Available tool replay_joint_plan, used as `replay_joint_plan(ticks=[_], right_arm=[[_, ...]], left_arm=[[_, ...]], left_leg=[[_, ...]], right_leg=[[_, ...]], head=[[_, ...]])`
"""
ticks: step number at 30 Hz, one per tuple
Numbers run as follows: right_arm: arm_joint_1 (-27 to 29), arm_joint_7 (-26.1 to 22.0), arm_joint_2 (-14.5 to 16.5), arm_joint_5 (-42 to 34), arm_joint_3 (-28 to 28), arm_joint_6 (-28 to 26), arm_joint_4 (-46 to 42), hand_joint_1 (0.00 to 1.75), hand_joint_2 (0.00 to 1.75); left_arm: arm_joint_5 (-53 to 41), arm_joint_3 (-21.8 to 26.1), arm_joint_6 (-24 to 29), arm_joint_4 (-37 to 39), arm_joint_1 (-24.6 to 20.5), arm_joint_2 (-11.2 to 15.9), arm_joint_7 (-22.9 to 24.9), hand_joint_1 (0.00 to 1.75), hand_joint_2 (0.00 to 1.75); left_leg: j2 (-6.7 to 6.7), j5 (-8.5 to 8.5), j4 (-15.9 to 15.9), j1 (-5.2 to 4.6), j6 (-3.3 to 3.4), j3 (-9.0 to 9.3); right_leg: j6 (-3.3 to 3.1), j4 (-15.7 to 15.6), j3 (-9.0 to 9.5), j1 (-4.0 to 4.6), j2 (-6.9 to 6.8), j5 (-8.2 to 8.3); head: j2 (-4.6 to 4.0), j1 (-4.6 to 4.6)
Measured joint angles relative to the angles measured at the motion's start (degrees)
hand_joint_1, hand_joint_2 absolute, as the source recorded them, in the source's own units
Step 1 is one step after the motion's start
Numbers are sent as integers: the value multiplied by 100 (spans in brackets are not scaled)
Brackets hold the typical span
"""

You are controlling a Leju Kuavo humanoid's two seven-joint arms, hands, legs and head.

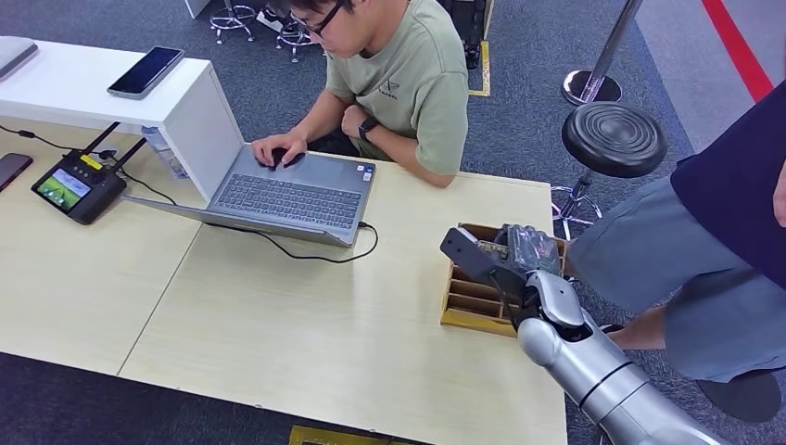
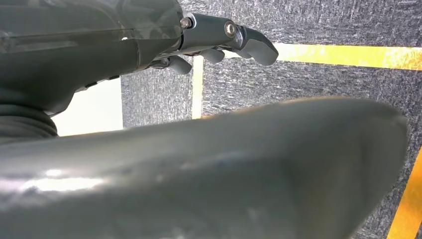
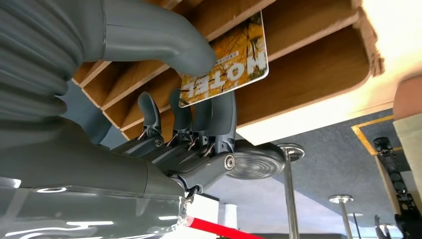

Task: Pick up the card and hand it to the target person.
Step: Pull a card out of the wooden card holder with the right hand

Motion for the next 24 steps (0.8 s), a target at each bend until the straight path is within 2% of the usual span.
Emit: replay_joint_plan(ticks=[2,24], right_arm=[[13,-22,32,24,0,-1,1,175,175],[59,-32,113,99,0,-74,-1,175,175]], left_arm=[[1,0,0,0,0,0,0,0,0],[-75,-2,58,0,0,0,-40,0,0]], left_leg=[[0,0,0,0,0,0],[0,0,0,0,0,2]], right_leg=[[0,0,0,0,0,0],[0,0,0,0,1,0]], head=[[0,0],[0,0]])
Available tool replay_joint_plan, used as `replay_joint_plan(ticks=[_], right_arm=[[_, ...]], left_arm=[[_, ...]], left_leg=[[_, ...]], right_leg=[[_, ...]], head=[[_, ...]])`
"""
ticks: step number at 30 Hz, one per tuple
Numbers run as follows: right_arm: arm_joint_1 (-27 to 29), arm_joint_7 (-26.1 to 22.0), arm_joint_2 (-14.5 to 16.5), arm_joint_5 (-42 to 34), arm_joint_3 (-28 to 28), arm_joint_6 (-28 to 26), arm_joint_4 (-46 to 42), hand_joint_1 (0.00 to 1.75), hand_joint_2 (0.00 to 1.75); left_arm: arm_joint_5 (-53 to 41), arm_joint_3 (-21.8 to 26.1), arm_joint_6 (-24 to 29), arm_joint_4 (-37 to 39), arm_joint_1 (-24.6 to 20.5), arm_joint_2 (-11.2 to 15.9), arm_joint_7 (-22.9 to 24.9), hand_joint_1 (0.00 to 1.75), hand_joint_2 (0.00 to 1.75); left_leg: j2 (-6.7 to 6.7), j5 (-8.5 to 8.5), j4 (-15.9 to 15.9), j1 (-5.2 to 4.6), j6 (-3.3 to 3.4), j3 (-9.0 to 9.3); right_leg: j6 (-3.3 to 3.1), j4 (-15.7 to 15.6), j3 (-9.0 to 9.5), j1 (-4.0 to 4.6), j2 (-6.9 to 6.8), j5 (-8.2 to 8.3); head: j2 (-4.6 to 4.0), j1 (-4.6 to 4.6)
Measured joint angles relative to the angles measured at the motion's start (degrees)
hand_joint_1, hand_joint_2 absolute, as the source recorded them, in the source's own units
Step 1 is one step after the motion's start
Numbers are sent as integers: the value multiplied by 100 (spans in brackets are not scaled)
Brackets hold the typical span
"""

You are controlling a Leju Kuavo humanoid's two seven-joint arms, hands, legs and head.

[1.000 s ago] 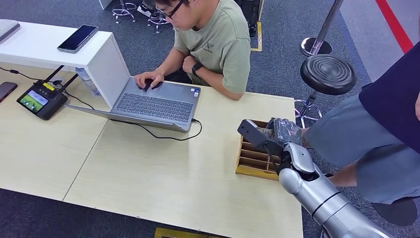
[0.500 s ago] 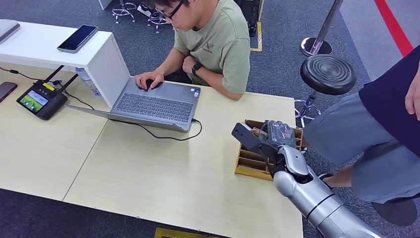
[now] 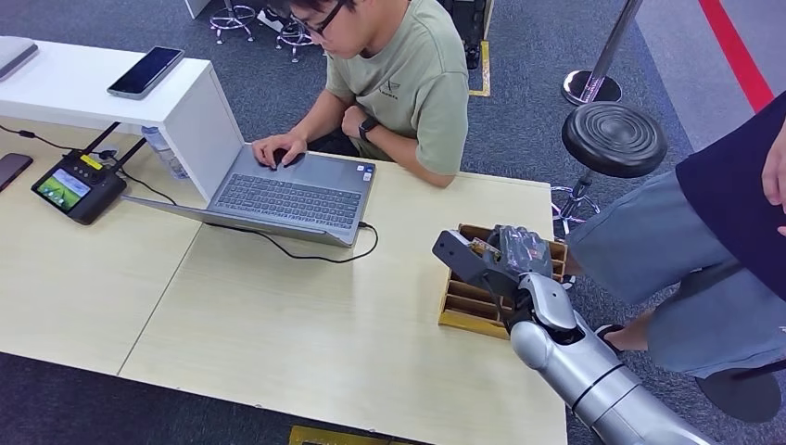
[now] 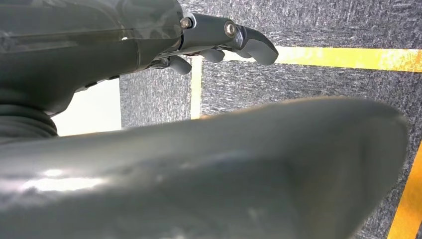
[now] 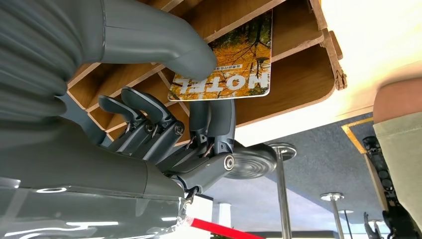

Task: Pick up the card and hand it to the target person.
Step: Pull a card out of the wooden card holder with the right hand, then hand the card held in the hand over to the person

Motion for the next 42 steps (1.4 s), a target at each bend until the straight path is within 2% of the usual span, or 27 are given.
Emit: replay_joint_plan(ticks=[5,9,15,21,26,34,42], right_arm=[[7,247,-63,52,-12,-154,-134,175,175],[45,551,-323,305,-144,-264,-650,175,175],[329,634,-803,927,-904,159,-2105,175,175],[468,646,-1133,1015,-1599,470,-3404,175,175],[561,651,-1312,1030,-2007,540,-4141,175,175],[725,651,-1452,951,-2352,511,-4673,175,175],[815,651,-1517,866,-2440,480,-4763,173,175]], left_arm=[[51,1,14,0,2,0,-13,0,0],[171,4,38,0,10,1,-24,0,0],[312,4,91,0,52,2,-56,0,0],[363,14,105,0,59,2,-97,0,0],[399,24,108,0,59,0,-111,0,0],[399,26,108,0,56,0,-122,0,0],[399,26,108,0,53,0,-124,0,0]], left_leg=[[0,0,1,0,0,1],[0,0,3,-2,0,3],[0,-1,3,-4,1,2],[1,-1,2,-3,1,3],[1,-1,2,-2,1,2],[2,-2,2,-3,1,1],[2,-1,2,-2,1,-1]], right_leg=[[0,0,-1,0,1,0],[0,-1,-1,-1,0,0],[0,-2,-3,-2,5,1],[0,-2,-3,-1,5,1],[0,-2,-3,-1,6,1],[0,-2,-4,-1,6,0],[0,-2,-4,-1,5,0]], head=[[0,-1],[0,0],[0,-1],[0,0],[0,-1],[0,-1],[0,-1]])
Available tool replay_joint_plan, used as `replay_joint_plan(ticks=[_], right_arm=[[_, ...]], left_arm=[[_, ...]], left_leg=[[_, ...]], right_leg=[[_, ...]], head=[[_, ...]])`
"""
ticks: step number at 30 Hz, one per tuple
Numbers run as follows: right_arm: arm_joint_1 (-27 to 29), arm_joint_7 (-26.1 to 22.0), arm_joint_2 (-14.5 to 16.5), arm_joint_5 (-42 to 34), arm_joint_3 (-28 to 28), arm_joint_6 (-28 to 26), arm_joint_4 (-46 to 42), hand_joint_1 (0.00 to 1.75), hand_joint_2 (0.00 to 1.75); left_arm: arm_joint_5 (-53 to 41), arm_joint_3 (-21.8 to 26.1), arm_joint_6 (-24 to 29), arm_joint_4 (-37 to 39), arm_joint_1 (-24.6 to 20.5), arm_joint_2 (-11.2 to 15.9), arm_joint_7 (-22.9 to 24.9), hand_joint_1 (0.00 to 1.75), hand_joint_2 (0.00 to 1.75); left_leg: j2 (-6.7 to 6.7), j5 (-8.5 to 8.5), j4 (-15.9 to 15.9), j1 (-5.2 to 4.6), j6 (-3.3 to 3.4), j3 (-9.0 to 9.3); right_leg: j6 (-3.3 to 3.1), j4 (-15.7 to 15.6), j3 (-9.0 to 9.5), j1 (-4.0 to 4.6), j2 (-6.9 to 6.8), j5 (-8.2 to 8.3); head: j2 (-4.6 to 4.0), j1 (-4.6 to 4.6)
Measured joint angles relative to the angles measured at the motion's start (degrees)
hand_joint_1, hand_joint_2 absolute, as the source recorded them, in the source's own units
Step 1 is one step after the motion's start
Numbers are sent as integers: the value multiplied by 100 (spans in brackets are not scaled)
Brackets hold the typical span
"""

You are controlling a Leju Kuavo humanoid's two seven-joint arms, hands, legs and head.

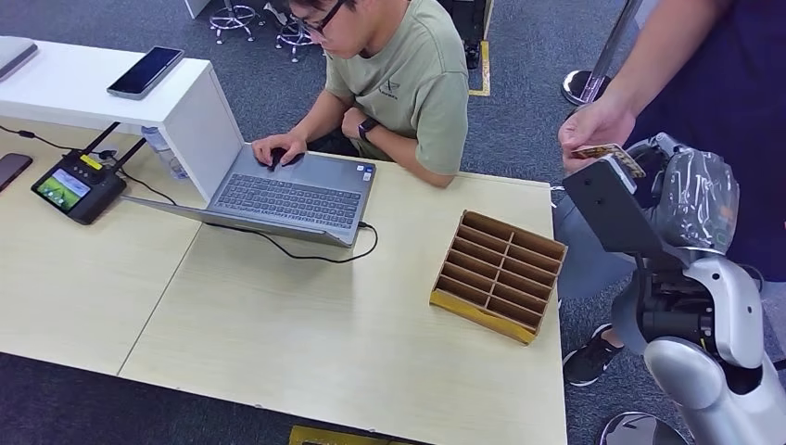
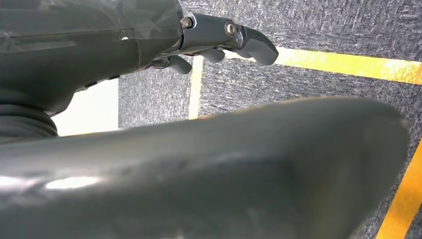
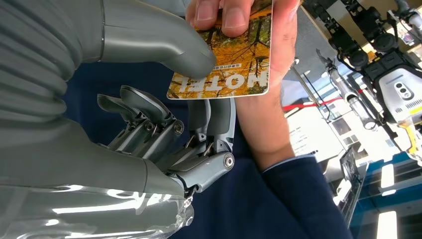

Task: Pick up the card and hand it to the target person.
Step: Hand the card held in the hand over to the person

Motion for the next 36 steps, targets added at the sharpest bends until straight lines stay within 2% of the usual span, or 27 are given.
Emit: replay_joint_plan(ticks=[3,5,7,9,10,24,29,32,34,36], right_arm=[[6,0,-2,-24,-1,-40,0,164,175],[10,0,-2,-36,-1,-61,0,146,175],[13,0,-2,-45,-1,-70,0,70,175],[13,0,-6,-52,-1,-80,0,4,175],[13,0,-9,-57,-1,-88,0,0,175],[99,0,-80,-157,-1,-392,-1,0,175],[184,-5,-158,-531,0,-674,-4,0,175],[245,-217,-256,-1458,30,-1251,-22,0,175],[296,-645,-343,-2492,61,-1808,-40,0,175],[404,-1290,-416,-3490,80,-2217,-50,0,175]], left_arm=[[0,0,0,0,-1,0,-6,0,0],[-3,0,-3,0,-1,0,-6,0,0],[-12,0,-8,0,-1,0,-1,0,0],[-20,0,-11,0,-2,0,15,0,0],[-23,0,-11,0,-2,0,25,0,0],[4,0,-11,0,-9,0,-34,0,0],[9,0,-11,0,-9,0,-53,0,0],[17,0,-12,0,-10,1,-78,0,0],[20,0,-16,0,-9,2,-103,0,0],[20,0,-26,0,-10,1,-123,0,0]], left_leg=[[0,0,0,0,0,-3],[-1,0,0,0,0,-4],[-1,0,0,0,0,-6],[-1,0,0,0,0,-8],[-1,0,0,0,0,-8],[0,0,0,0,0,-6],[0,0,0,0,0,-6],[0,0,0,0,0,-6],[0,0,0,0,0,-6],[0,0,0,0,0,-6]], right_leg=[[0,0,-1,0,-1,0],[0,0,-3,0,-2,0],[0,0,-5,0,-2,-1],[0,0,-7,0,-2,-1],[0,0,-7,0,-1,-1],[0,0,-7,0,0,0],[0,0,-7,0,0,0],[0,0,-7,0,-1,0],[0,-1,-7,0,-1,0],[0,-1,-7,0,-1,0]], head=[[0,1],[0,1],[0,1],[0,1],[0,1],[0,1],[0,1],[0,1],[0,1],[0,1]])
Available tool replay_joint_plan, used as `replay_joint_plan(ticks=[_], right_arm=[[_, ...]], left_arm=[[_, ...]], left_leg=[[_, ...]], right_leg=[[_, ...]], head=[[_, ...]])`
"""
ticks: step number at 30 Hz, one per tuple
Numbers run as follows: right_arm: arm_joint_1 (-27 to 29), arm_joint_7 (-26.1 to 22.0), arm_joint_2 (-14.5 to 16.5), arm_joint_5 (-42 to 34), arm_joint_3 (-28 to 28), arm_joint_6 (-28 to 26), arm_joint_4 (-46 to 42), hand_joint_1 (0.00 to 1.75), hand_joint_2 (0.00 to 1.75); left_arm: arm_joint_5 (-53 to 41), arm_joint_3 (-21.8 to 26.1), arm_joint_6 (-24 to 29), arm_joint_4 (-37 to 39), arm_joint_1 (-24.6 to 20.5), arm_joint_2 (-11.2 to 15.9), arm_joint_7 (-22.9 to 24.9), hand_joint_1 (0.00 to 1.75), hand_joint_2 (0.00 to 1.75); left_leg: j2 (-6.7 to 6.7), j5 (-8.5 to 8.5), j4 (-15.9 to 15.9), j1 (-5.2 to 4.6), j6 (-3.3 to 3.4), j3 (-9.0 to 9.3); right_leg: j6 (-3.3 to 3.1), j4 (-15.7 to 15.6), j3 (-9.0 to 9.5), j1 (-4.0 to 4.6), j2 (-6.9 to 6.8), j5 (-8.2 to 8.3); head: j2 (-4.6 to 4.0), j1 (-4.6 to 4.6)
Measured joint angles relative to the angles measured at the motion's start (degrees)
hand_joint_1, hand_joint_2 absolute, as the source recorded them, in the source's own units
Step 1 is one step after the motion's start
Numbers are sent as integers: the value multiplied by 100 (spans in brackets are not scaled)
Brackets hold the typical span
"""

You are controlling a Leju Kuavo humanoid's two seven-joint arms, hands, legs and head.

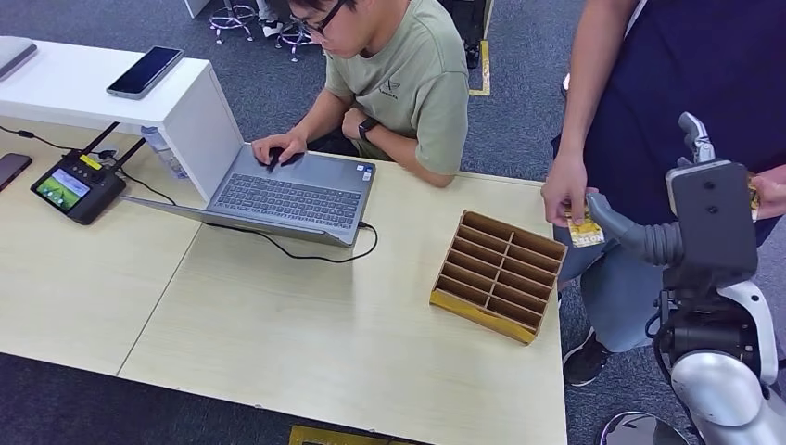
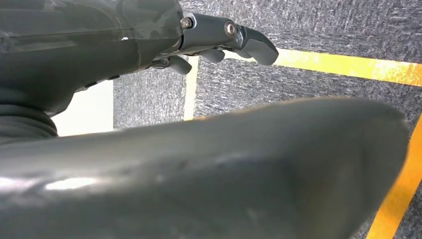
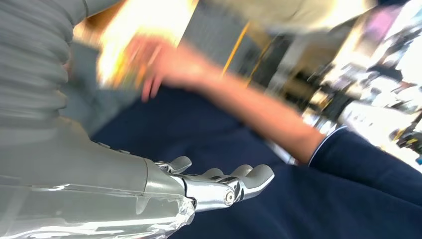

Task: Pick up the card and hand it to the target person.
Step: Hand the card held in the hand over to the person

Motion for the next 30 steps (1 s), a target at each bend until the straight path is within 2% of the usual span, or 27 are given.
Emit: replay_joint_plan(ticks=[5,7,9,13,22,30], right_arm=[[552,-2140,-73,-2666,-108,-299,-22,0,175],[821,-2696,-74,-3296,-217,-298,-27,0,175],[1066,-2992,-74,-3603,-335,-314,-27,0,175],[1563,-3219,-96,-3903,-627,-394,-27,0,175],[2545,-3356,-231,-4216,-1463,-738,34,0,175],[3179,-3600,-260,-4706,-2403,-544,683,0,175]], left_arm=[[-2,1,-40,0,0,-1,-24,0,0],[-2,0,-44,0,0,-1,-27,0,0],[-1,1,-43,0,1,0,-29,0,0],[21,3,-41,0,2,1,-28,0,0],[86,22,-33,0,3,1,-17,0,0],[74,20,-44,0,5,1,-20,0,0]], left_leg=[[-1,-1,0,0,0,-1],[-1,-2,-1,0,0,-2],[-1,-3,-1,0,-1,-2],[-1,-5,-1,0,0,-2],[-1,-7,-1,0,1,-3],[0,-8,-1,-1,1,-3]], right_leg=[[0,0,-1,0,-1,-1],[0,-1,-1,0,-2,-1],[0,-1,-2,0,-2,-1],[0,-2,-2,0,-2,-1],[0,-3,-5,0,-2,-2],[0,-4,-6,0,-2,-3]], head=[[0,-1],[0,0],[0,-1],[0,0],[0,-1],[0,0]])
